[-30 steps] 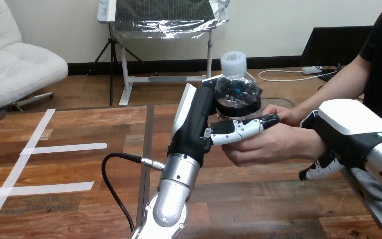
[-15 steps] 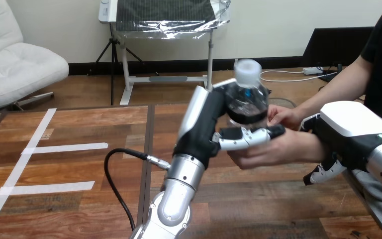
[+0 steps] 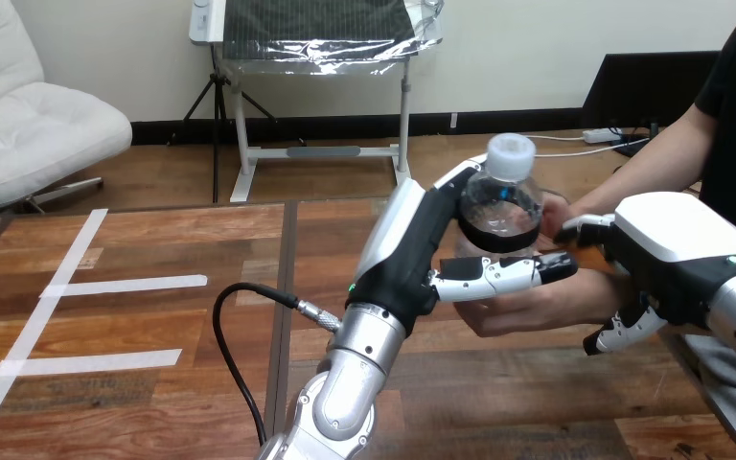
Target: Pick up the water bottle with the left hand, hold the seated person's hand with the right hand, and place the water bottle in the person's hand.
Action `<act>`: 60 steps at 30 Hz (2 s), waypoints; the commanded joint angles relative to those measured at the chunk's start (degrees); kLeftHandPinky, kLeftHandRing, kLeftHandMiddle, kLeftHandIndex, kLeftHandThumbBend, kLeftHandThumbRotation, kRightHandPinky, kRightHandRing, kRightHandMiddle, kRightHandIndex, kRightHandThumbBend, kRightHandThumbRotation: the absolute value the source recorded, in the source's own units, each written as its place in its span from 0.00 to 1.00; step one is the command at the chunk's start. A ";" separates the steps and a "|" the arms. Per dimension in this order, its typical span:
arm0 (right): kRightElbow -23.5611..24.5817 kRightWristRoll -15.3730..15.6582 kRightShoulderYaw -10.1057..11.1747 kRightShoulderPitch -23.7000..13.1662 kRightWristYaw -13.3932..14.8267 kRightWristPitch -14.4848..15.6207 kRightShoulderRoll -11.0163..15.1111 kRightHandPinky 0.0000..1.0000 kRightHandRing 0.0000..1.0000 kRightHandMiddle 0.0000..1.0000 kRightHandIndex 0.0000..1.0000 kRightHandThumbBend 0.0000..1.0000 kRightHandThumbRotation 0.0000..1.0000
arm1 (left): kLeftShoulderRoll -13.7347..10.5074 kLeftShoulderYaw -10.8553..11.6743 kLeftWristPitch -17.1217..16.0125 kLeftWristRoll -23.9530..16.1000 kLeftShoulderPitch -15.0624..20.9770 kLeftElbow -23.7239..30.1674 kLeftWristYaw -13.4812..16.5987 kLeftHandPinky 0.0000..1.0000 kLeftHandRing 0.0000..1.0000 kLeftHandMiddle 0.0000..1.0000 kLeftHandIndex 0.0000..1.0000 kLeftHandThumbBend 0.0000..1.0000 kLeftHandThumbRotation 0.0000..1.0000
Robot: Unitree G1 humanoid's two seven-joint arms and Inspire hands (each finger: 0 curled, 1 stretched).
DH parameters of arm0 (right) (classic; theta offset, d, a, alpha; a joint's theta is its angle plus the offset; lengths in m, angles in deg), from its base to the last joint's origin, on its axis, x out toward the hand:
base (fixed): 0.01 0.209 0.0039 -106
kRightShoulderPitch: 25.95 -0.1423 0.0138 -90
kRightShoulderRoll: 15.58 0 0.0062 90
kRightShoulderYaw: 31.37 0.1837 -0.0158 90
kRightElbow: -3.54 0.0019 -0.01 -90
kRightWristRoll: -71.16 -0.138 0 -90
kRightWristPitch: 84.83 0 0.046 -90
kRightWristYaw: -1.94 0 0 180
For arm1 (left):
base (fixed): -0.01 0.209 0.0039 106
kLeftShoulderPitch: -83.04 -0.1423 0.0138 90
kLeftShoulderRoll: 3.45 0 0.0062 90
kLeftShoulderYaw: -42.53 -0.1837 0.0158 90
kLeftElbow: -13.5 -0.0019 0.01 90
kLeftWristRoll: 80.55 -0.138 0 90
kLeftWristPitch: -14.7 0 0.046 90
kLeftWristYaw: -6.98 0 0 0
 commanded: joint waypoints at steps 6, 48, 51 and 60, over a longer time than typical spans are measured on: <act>-0.58 0.10 1.86 -1.90 1.52 -1.09 1.13 0.74 0.85 0.89 0.87 0.88 0.10 | 1.03 0.68 -0.48 -0.92 2.49 1.81 1.13 1.00 1.00 1.00 1.00 1.00 0.73; 3.29 -1.62 4.03 0.43 1.32 -0.04 0.33 0.79 0.87 0.90 0.87 0.86 0.07 | 1.12 0.91 -1.97 -0.49 1.49 1.22 2.70 1.00 1.00 1.00 1.00 1.00 0.77; 5.36 -2.61 5.50 1.97 2.68 -0.44 -0.35 0.78 0.86 0.90 0.87 0.85 0.06 | 1.50 1.42 -3.51 0.94 0.58 1.45 2.96 1.00 1.00 1.00 1.00 0.98 0.76; 16.06 -5.56 10.64 9.01 7.74 1.43 -5.73 0.71 0.82 0.87 0.84 0.79 0.04 | 2.90 2.81 -8.32 5.97 -4.24 4.10 5.04 0.95 0.99 1.00 1.00 0.83 0.71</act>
